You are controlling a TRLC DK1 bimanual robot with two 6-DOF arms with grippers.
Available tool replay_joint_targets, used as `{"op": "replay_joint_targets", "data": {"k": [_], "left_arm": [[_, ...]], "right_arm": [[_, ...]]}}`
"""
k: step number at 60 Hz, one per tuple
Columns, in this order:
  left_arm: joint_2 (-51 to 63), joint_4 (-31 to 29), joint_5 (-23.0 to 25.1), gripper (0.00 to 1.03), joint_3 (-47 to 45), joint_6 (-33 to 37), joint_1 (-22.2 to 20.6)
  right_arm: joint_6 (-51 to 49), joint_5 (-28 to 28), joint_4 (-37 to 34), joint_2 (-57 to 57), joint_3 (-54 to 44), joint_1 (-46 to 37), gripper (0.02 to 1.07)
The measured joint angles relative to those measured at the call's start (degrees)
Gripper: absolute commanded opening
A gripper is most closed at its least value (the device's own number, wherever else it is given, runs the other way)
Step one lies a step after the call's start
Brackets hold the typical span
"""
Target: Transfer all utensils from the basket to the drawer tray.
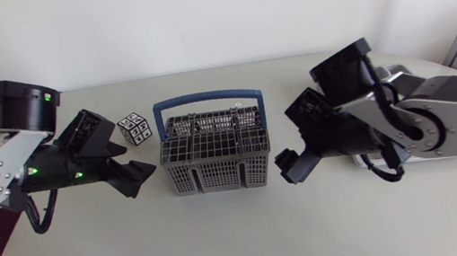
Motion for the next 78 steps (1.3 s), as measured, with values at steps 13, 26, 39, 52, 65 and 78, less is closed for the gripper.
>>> {"op": "replay_joint_targets", "data": {"k": [13, 26, 39, 52, 65, 78], "left_arm": [[-11.5, 0.6, -6.8, 0.98, -3.3, -0.2, 0.3], [-23.6, 0.3, -11.6, 0.99, -5.9, -0.9, 1.2], [-30.7, -1.3, -12.0, 0.99, -8.7, -1.3, 7.3], [-39.6, -1.9, -12.0, 0.99, -10.2, -2.0, 9.0], [-47.4, -2.1, -12.0, 0.99, -15.5, -2.3, 8.9], [-52.8, 0.9, -12.0, 1.00, -21.8, -5.8, 9.3]], "right_arm": [[-3.3, 0.6, -1.6, -11.7, -2.1, -6.3, 1.02], [-3.9, -0.1, -3.2, -21.1, -4.2, -13.7, 1.02], [-3.5, -1.7, -3.1, -30.0, -8.4, -21.2, 1.02], [-3.6, -1.7, -2.6, -40.7, -12.5, -24.6, 1.02], [-3.3, -1.3, -0.9, -50.1, -18.1, -25.7, 1.02], [-0.4, -1.5, 1.9, -56.3, -24.4, -26.6, 1.02]]}}
